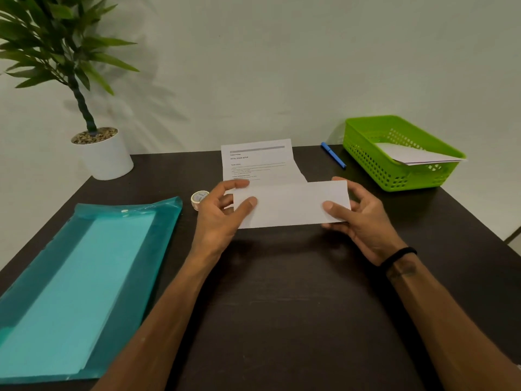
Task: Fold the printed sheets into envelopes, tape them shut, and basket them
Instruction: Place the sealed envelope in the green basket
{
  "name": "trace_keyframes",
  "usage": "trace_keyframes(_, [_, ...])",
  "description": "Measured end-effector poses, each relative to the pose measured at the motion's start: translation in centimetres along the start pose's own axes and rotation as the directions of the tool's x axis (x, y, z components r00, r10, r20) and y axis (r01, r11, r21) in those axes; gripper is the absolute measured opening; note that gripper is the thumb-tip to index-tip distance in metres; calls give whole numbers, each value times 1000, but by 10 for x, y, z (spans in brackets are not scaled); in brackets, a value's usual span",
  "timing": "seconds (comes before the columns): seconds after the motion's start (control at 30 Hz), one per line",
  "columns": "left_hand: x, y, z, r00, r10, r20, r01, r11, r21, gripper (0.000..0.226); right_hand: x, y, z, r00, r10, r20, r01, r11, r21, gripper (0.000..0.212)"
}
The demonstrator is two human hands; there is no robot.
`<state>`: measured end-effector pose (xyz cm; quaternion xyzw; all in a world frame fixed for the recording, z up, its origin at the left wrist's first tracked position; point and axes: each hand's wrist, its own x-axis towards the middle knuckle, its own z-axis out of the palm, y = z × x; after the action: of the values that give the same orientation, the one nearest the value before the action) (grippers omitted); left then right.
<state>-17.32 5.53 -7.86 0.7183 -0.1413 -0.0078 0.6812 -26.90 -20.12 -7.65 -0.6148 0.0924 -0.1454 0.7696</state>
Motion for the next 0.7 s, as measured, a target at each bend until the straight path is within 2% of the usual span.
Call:
trace_keyframes(0.07, [-3, 1, 1, 993, 119, -14, -114, 974, 195, 49, -2, 0, 2, 1000, -11, 18, 11, 999, -37, 49])
trace_keyframes(0.1, [-5, 2, 1, 978, 209, -23, -191, 927, 322, 52, -3, -1, 3, 1000, -20, 23, 21, 999, -46, 44])
trace_keyframes(0.2, [-10, 1, 0, 897, 441, 34, -362, 689, 628, 54, -6, 0, 6, 998, -41, 39, 44, 996, -71, 33])
trace_keyframes(0.27, [-9, 0, -1, 848, 523, 88, -405, 531, 744, 51, -7, 1, 8, 998, -38, 57, 43, 995, -88, 31])
trace_keyframes(0.3, [-9, 0, -1, 838, 539, 89, -402, 498, 768, 49, -7, 1, 9, 997, -34, 67, 40, 995, -93, 31])
trace_keyframes(0.37, [-9, 4, 0, 837, 543, 76, -393, 497, 773, 45, -8, 0, 11, 995, -23, 93, 31, 996, -83, 35])
trace_keyframes(0.47, [-14, 7, 2, 848, 516, 118, -383, 443, 811, 48, -11, -2, 14, 982, 21, 185, -5, 996, -87, 46])
trace_keyframes(0.57, [-21, 13, 11, 916, 343, 209, -370, 516, 773, 52, -15, -6, 17, 967, 55, 248, 21, 955, -296, 54])
trace_keyframes(0.63, [-24, 11, 19, 916, 264, 304, -398, 490, 776, 48, -16, -6, 21, 976, -29, 217, 137, 854, -502, 57])
trace_keyframes(0.67, [-24, 8, 21, 912, 237, 334, -409, 476, 778, 47, -16, -4, 22, 969, -146, 199, 241, 740, -628, 54])
trace_keyframes(0.7, [-25, 5, 23, 912, 221, 346, -410, 475, 779, 46, -16, -2, 22, 933, -286, 219, 348, 559, -753, 49])
